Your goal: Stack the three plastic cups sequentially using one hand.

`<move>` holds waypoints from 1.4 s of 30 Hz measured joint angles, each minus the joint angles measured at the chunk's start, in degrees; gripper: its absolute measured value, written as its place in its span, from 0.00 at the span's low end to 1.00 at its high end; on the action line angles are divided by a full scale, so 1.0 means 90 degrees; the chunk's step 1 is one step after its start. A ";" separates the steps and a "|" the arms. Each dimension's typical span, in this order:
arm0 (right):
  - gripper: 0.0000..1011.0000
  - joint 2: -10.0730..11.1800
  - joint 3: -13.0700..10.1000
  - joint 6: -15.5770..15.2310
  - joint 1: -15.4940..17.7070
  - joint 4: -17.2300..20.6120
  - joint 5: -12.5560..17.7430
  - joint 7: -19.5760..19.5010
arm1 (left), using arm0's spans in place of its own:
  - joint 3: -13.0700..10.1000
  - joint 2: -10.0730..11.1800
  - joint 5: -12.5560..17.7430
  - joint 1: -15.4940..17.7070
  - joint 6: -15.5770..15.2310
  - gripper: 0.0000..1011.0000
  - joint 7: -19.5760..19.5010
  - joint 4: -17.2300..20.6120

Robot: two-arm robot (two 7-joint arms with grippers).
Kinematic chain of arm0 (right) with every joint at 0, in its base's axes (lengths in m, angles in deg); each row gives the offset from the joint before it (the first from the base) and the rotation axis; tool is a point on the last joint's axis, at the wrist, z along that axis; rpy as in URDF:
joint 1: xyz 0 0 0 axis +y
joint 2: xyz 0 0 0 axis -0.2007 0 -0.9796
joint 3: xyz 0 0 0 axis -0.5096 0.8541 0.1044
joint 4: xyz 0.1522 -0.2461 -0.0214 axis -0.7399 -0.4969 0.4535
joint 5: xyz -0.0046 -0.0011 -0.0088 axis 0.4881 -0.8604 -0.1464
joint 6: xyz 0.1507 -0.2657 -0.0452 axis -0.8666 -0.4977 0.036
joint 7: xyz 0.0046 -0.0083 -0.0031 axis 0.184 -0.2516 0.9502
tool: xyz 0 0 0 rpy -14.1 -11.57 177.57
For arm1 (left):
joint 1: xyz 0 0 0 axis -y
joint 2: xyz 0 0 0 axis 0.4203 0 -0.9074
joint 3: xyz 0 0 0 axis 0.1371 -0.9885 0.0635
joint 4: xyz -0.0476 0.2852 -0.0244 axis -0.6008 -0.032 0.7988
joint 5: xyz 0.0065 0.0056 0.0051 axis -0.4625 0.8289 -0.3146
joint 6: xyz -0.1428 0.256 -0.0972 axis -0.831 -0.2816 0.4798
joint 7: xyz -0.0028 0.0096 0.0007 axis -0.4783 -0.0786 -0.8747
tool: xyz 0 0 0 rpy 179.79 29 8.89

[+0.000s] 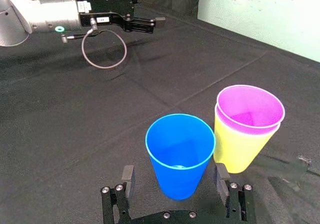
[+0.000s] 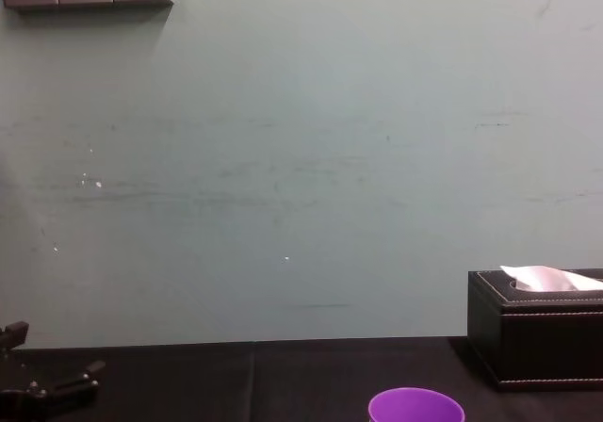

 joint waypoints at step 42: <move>0.99 -0.0304 0.0148 -0.0093 -0.0188 -0.0176 -0.0259 -0.0151 | 0.0000 0.0000 0.0000 0.0000 0.0000 1.00 0.0000 0.0000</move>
